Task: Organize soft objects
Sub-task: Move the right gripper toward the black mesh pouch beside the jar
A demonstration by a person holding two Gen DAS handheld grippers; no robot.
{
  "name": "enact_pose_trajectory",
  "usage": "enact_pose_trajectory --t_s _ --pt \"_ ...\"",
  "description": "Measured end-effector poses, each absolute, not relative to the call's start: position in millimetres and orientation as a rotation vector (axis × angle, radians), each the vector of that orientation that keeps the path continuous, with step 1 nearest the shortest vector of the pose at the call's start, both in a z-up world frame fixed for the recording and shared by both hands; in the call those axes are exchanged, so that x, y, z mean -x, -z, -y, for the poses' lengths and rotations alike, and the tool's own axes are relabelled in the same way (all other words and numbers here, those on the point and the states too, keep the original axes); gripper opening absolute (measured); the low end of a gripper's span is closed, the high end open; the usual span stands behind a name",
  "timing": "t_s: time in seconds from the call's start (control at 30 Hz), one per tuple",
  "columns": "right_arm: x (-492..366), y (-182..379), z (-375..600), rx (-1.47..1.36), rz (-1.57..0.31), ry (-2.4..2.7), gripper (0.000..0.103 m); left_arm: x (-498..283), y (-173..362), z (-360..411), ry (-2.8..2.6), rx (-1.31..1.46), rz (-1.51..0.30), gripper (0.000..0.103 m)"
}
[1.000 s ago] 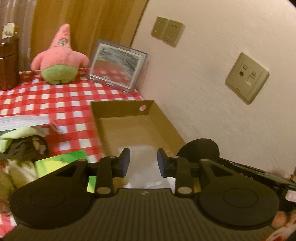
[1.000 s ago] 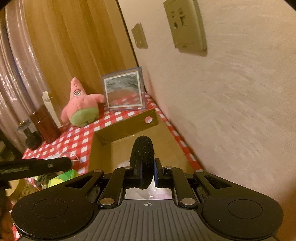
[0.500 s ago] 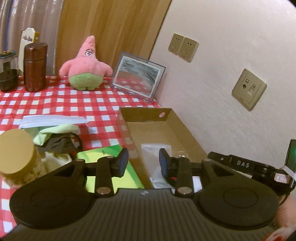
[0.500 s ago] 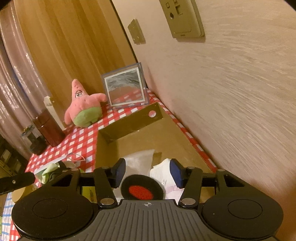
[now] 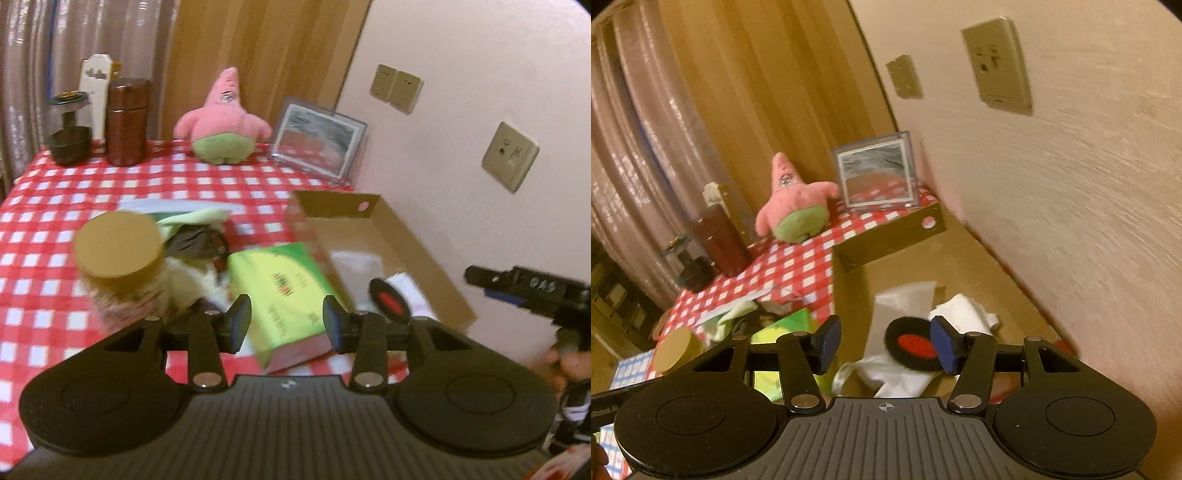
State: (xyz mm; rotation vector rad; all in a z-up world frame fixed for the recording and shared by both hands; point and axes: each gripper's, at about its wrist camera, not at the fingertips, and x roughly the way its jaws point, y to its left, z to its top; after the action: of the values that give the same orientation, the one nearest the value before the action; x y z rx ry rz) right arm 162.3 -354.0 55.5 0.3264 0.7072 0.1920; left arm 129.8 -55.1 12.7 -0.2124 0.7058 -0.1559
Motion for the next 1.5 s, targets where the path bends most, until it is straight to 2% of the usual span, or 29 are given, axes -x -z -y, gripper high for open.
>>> enact_pose_trajectory --t_s 0.47,0.93,1.5 --pt "-123 -65 293 -0.223 -0.723 -0.316 0.057 -73 3 -2 0.011 0.179 -0.729 0.044" --pt "-126 -53 244 -0.093 -0.74 -0.427 0.057 -71 14 -25 -0.018 0.202 -0.74 0.048" --pt "-152 6 136 0.451 -0.677 -0.726 0.058 -113 22 -88 0.032 0.072 -0.768 0.057"
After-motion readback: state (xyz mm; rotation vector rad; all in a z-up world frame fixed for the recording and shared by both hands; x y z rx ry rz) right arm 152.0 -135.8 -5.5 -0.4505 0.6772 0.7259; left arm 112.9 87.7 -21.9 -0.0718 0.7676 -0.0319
